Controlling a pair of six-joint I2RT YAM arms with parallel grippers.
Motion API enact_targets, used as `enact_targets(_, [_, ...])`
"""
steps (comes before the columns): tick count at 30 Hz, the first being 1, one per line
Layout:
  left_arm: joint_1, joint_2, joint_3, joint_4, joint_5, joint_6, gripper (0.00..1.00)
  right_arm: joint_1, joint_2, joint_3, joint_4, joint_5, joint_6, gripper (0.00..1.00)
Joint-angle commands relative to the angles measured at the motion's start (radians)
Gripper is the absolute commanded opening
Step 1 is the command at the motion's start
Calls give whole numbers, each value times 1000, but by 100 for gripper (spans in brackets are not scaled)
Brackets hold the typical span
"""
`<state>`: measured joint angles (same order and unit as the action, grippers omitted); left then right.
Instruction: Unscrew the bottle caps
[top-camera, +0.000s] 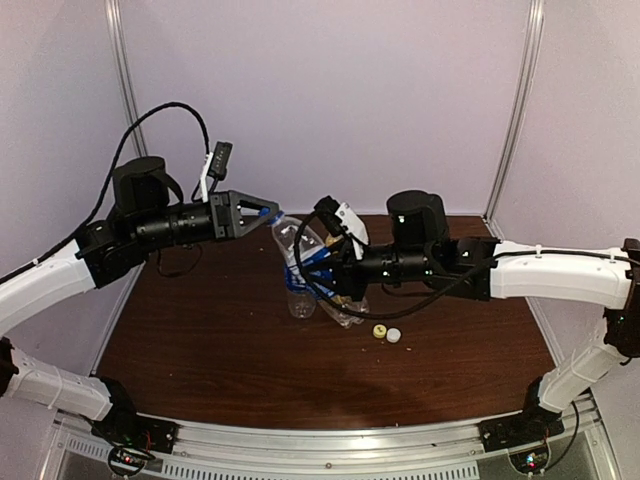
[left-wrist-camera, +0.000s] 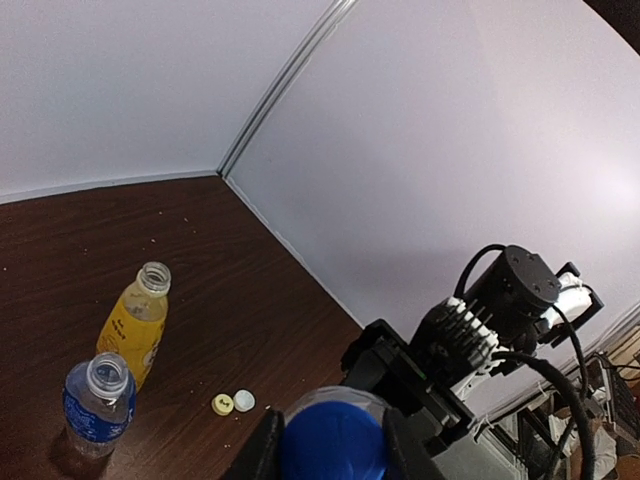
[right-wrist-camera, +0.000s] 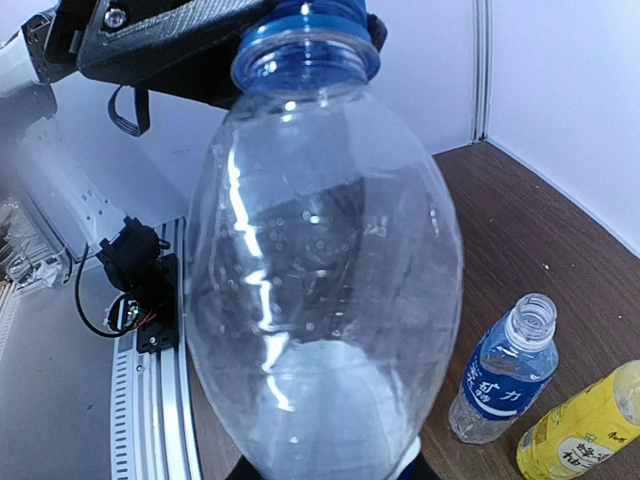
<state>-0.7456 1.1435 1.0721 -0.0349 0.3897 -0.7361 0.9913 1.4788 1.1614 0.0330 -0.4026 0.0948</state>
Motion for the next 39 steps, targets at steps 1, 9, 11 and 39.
enact_targets(1, [38,-2,20,-34,-181,-27,22,-2,-15,51,-24,131,-22,25])
enact_targets(9, [39,7,18,16,-189,-132,18,44,-13,87,-89,280,-127,25])
enact_targets(11, [39,5,23,16,-194,-152,17,51,-15,86,-89,299,-139,25])
enact_targets(39, [45,-34,-24,129,-166,-80,24,66,-102,17,-91,52,-290,26])
